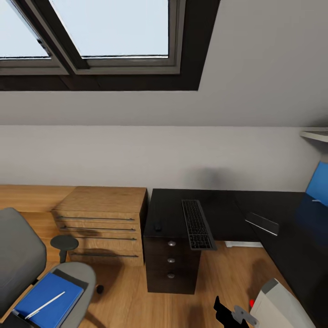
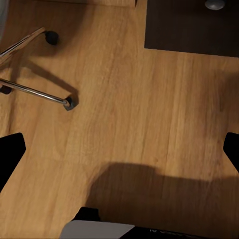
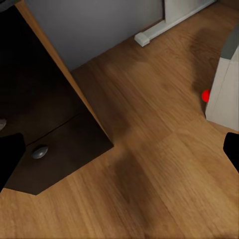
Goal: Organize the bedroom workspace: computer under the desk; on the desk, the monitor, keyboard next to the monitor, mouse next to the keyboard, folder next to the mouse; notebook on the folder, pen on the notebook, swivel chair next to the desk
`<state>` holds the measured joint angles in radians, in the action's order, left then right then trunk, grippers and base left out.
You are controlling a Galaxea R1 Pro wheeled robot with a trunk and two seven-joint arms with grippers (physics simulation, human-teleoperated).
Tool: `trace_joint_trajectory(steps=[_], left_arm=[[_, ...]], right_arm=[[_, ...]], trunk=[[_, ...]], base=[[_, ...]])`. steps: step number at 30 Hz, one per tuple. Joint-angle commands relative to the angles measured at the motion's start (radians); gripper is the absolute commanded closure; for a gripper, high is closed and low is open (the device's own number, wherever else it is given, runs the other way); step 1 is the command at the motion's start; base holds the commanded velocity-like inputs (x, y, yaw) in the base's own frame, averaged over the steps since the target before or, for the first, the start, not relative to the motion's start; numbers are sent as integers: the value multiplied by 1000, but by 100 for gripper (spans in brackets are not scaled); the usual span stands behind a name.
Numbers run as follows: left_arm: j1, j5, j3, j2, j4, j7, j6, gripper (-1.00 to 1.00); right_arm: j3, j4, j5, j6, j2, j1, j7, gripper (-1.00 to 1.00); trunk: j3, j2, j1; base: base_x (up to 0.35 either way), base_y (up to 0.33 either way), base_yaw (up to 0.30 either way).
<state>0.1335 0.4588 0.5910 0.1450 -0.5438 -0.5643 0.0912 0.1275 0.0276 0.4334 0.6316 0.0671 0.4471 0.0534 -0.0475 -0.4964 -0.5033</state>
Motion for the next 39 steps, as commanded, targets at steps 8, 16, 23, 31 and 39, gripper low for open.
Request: trace_joint_trajectory(steps=[8,16,23,31,39], left_arm=[[2,10,7,-1,1,-6,7,-100],[2,9,8,-2,1,-6,10,-100],[2,9,8,-2,1,-6,61,-100],[2,9,9,-3,1,-6,83,-100],[2,9,9,-3,1,-6,84,-100]], right_arm=[[8,0,-10,2,0,1,5,-100],[8,0,-10,2,-1,1,5,-100],[8,0,-10,2,-1,1,5,-100],[8,0,-10,2,-1,1,5,-100],[8,0,-10,2,-1,1,5,-100]], trunk=[[23,54,30],[29,68,38],[29,68,38],[29,68,38],[29,68,38]], base=[[0,0,0],[0,0,-28],[0,0,-203],[121,0,-227],[88,0,-39]])
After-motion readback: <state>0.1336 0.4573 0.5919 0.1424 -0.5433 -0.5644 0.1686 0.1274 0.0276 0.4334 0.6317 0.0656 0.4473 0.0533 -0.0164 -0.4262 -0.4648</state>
